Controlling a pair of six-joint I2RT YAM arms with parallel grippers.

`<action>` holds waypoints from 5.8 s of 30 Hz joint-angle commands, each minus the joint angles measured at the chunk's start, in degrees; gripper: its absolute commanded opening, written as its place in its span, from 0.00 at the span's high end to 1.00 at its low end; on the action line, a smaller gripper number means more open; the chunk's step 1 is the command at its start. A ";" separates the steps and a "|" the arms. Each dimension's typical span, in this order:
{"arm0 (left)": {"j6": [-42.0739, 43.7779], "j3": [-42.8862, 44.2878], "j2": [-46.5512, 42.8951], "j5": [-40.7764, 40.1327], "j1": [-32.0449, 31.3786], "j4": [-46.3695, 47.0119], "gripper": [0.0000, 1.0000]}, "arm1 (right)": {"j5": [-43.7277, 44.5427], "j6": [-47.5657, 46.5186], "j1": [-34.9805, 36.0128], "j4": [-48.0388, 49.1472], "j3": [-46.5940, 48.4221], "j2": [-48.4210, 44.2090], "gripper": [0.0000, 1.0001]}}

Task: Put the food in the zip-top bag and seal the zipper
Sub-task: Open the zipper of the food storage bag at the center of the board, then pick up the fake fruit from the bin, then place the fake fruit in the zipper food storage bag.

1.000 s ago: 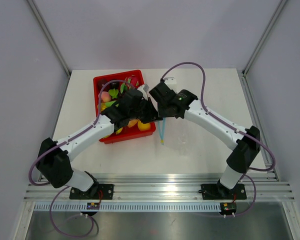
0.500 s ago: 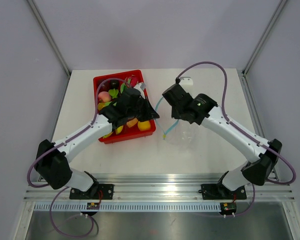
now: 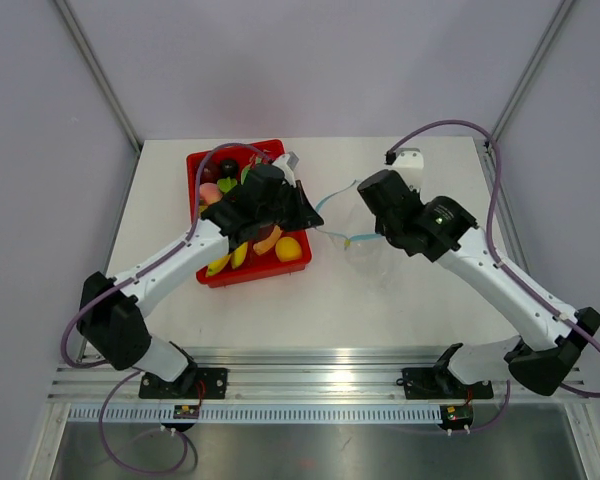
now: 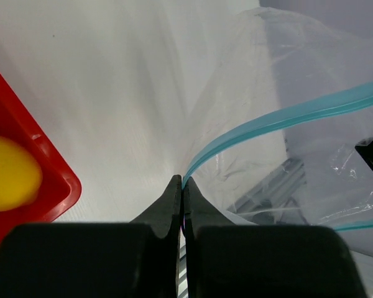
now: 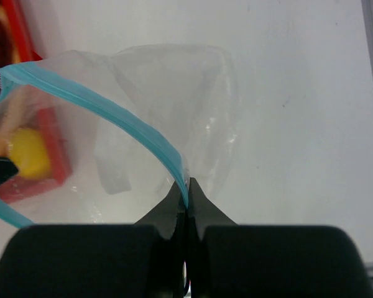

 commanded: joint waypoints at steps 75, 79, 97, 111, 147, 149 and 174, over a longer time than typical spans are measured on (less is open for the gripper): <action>-5.99 19.19 15.07 -38.62 27.14 -38.28 0.25 | -14.56 5.12 -3.49 7.62 -10.52 -0.11 1.00; -9.07 18.49 17.28 -38.88 27.06 -36.53 0.26 | -14.83 4.59 -3.49 7.97 -10.25 0.41 1.00; -14.17 23.33 28.45 -41.87 27.05 -38.64 0.39 | -15.62 4.15 -3.49 7.71 -12.01 1.12 1.00; -15.75 23.41 24.06 -40.82 26.09 -42.49 0.90 | -15.36 4.50 -3.40 7.27 -12.27 1.29 1.00; 12.10 11.72 0.06 -8.77 20.72 -7.61 1.00 | -18.96 5.12 -3.40 10.35 -11.92 3.05 1.00; 14.04 11.72 0.59 -6.03 20.99 -7.00 1.00 | -18.87 5.20 -3.40 10.26 -12.27 2.53 1.00; 5.79 20.78 -7.49 18.41 25.21 -10.17 1.00 | -27.83 10.56 -3.49 24.14 -10.95 7.62 1.00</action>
